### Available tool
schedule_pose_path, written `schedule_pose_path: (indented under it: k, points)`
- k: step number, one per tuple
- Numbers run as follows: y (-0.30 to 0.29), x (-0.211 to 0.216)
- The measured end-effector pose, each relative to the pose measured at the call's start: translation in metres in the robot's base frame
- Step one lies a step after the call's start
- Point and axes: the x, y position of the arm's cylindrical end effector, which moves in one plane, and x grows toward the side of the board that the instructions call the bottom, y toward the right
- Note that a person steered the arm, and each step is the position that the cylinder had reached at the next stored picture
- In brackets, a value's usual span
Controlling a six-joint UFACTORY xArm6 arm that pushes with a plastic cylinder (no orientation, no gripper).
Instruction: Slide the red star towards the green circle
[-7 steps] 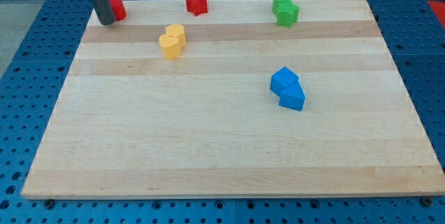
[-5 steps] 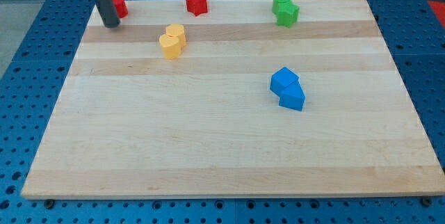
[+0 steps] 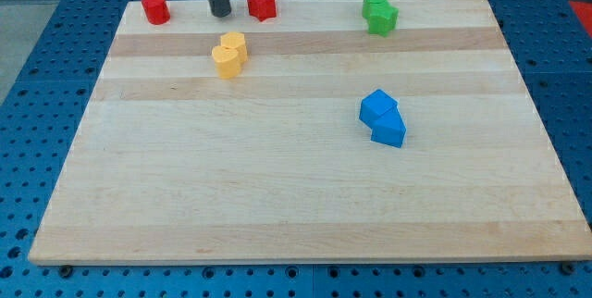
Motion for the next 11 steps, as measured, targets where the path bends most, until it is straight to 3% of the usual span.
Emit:
schedule_pose_path:
  k: [5,9,11]
  points:
    - [0.084,-0.023]
    - [0.083,-0.021]
    - [0.053,0.014]
